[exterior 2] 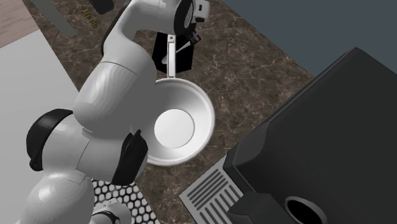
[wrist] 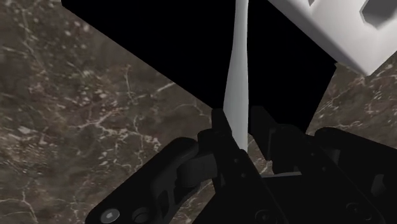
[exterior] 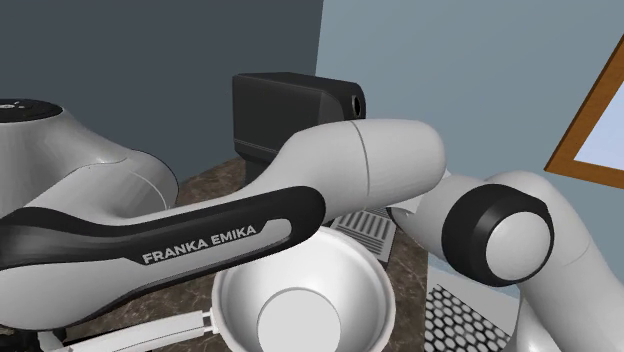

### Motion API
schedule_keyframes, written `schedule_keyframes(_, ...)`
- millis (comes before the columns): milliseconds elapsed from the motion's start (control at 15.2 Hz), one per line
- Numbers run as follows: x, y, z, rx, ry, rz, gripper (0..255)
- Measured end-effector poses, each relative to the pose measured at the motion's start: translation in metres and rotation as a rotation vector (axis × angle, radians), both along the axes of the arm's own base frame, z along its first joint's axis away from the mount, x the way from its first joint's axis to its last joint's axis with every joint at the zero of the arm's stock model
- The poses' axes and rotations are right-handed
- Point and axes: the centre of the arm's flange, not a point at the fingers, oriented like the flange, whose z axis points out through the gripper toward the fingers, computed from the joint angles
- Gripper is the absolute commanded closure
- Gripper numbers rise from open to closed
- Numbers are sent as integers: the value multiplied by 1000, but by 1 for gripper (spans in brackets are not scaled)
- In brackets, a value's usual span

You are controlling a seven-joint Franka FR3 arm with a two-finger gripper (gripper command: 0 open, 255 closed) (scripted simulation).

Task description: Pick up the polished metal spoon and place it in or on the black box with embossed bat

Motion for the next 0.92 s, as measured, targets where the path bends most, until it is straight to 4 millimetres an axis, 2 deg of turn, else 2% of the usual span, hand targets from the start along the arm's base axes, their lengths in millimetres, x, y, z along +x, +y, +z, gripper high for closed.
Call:
schedule_keyframes(132,0,1,-1,-2,1,0,255)
schedule_keyframes(198,-1,1,-2,-1,1,0,0)
schedule_keyframes(594,-4,4,-7,-6,11,6,0)
schedule_keyframes(924,-9,-6,37,-5,10,6,0)
